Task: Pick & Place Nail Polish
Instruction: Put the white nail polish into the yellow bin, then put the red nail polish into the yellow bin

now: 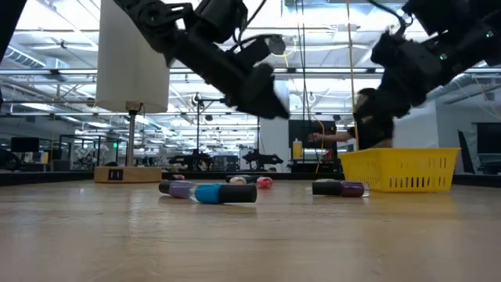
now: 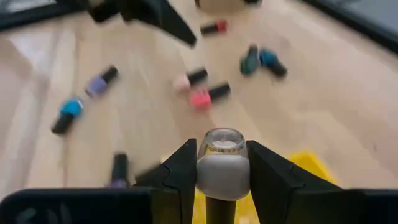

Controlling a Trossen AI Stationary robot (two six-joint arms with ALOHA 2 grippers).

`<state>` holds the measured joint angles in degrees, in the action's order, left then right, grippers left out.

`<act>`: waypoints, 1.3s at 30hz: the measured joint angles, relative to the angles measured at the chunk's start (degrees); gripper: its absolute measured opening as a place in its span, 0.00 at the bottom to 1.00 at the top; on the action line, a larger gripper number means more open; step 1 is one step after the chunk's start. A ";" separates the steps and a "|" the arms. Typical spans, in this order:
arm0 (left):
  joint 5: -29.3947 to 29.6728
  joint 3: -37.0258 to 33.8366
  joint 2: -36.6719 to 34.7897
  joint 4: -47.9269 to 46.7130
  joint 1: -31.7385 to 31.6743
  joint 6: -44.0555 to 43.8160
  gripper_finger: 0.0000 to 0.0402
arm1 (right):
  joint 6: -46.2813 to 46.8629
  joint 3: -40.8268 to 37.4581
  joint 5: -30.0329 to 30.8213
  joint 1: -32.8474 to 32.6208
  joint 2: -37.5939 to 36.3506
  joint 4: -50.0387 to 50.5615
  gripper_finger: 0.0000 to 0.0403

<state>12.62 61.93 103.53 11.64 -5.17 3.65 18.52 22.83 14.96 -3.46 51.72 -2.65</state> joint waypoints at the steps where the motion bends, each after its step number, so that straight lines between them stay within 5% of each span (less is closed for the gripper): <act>1: 1.32 0.00 -0.30 -2.70 0.00 -0.59 0.82 | 0.83 0.00 -0.02 0.00 0.05 1.99 0.26; 11: 4.68 -0.07 -0.03 -12.75 -0.04 -5.84 0.82 | 5.86 0.00 -0.02 2.00 2.49 11.55 0.27; 25: 4.80 -0.07 -0.33 -13.67 -0.04 -8.11 0.82 | 5.89 0.00 -0.13 2.36 5.14 9.93 0.51; 33: 12.23 -0.04 -6.08 -31.66 -0.04 -19.87 0.82 | 2.83 0.00 -0.05 2.36 1.94 3.94 0.50; 39: 15.03 -0.02 -8.21 -45.59 -0.98 -37.92 0.82 | -2.68 -0.02 -0.02 2.36 -0.23 -5.02 0.50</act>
<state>27.66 61.91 95.32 -33.95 -6.15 -34.27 15.84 22.81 14.94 -1.10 51.48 -7.67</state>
